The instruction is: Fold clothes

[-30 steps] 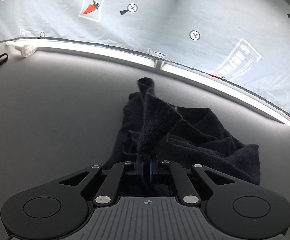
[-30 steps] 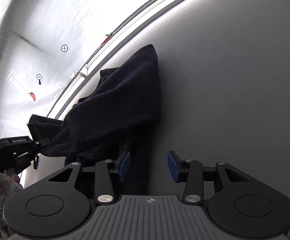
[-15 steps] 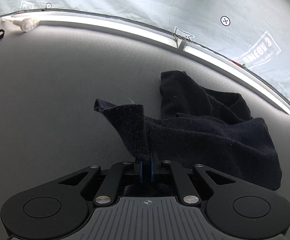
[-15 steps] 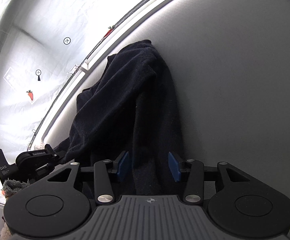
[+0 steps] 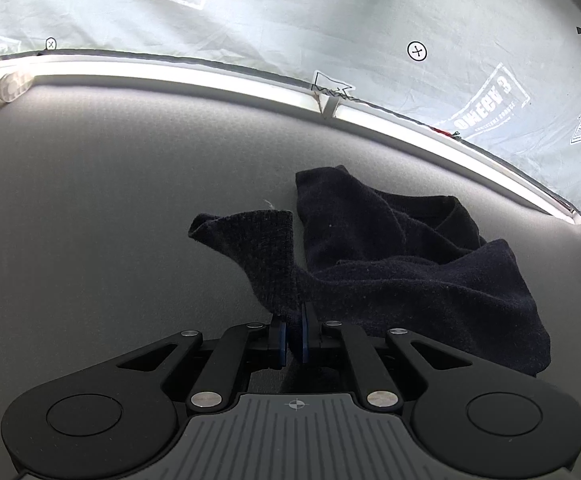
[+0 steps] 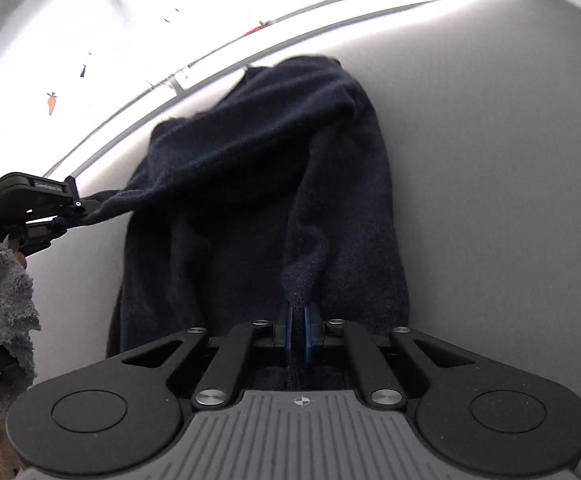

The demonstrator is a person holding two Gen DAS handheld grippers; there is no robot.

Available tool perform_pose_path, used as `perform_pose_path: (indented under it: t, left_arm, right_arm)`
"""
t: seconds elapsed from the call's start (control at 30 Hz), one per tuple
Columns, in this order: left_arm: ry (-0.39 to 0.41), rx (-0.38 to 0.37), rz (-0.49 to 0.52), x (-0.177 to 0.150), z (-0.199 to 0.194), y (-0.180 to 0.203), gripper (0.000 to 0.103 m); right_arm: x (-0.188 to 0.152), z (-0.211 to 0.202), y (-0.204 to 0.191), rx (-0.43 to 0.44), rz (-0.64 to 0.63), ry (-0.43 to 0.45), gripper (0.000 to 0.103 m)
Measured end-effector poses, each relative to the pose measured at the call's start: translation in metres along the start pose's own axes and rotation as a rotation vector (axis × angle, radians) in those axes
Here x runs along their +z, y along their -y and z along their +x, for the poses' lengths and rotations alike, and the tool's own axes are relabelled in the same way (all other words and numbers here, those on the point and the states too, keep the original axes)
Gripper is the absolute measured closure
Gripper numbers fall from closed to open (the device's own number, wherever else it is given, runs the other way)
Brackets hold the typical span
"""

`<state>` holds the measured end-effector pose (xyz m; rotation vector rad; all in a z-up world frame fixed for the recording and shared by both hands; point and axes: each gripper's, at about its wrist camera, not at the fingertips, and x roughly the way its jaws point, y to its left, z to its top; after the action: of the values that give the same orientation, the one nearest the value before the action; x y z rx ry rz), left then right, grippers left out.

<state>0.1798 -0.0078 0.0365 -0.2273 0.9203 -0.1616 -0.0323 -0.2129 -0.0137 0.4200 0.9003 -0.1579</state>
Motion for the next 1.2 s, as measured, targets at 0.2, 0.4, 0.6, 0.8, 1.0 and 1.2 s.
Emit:
perform_pose_path:
  t: [0.2, 0.4, 0.6, 0.8, 1.0, 1.2]
  left_arm:
    - [0.110, -0.024, 0.097, 0.038, -0.022, 0.005, 0.093]
    - [0.210, -0.062, 0.102, 0.077, -0.040, 0.010, 0.094]
    - [0.282, -0.131, 0.131, 0.120, -0.051, 0.042, 0.094]
    - [0.381, -0.199, 0.241, 0.145, -0.059, 0.099, 0.094]
    - [0.421, -0.243, 0.254, 0.160, -0.068, 0.130, 0.094]
    - [0.487, -0.259, 0.244, 0.173, -0.085, 0.136, 0.094]
  right_arm:
    - [-0.003, -0.014, -0.021, -0.041, -0.132, 0.025, 0.097]
    - [-0.011, -0.019, -0.016, -0.089, -0.117, 0.016, 0.097]
    - [-0.016, -0.036, -0.004, -0.205, -0.072, 0.060, 0.097]
    - [-0.007, -0.058, 0.022, -0.255, 0.003, 0.124, 0.098]
    - [-0.005, -0.065, 0.032, -0.290, 0.035, 0.162, 0.098]
    - [0.001, -0.070, 0.021, -0.263, -0.012, 0.183, 0.098]
